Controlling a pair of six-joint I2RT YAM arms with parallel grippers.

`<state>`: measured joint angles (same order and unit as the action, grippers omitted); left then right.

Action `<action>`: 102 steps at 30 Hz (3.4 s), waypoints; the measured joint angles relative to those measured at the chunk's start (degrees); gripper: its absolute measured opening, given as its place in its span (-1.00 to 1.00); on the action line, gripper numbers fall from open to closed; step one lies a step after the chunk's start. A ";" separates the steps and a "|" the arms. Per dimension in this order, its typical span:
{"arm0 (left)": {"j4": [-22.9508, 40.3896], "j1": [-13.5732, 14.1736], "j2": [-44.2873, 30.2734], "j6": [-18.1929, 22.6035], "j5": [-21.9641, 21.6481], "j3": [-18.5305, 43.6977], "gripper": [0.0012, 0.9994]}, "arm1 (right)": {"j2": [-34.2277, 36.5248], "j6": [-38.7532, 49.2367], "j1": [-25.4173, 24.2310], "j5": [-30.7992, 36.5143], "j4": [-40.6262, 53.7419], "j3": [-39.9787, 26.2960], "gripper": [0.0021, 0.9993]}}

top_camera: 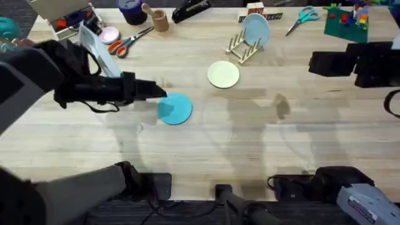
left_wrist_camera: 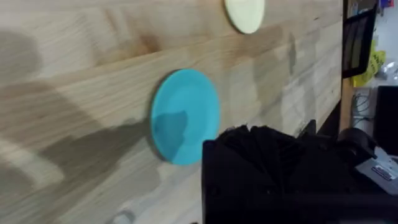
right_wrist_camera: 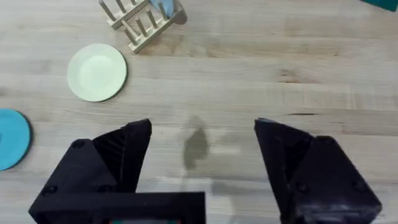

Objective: Pick up the plates from the table one by one and place each into a slot on the dish rack.

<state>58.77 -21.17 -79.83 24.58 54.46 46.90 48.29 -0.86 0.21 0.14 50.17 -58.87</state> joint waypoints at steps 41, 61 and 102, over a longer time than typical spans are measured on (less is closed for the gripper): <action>-11.94 -2.66 -17.32 -0.83 -2.26 -3.79 -0.92 | -0.02 -0.01 0.00 0.00 0.02 0.00 0.99; -13.38 0.63 -17.29 -8.11 -3.30 -3.79 -0.92 | 0.00 -0.50 0.00 0.00 0.25 0.00 0.99; -13.38 0.63 -17.29 -8.13 -3.30 -3.79 -0.92 | 20.84 -33.28 29.71 -20.79 -31.18 16.11 0.99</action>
<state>45.39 -20.53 -97.12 16.45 51.16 43.11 69.13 -34.15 29.92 -20.65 18.99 -42.76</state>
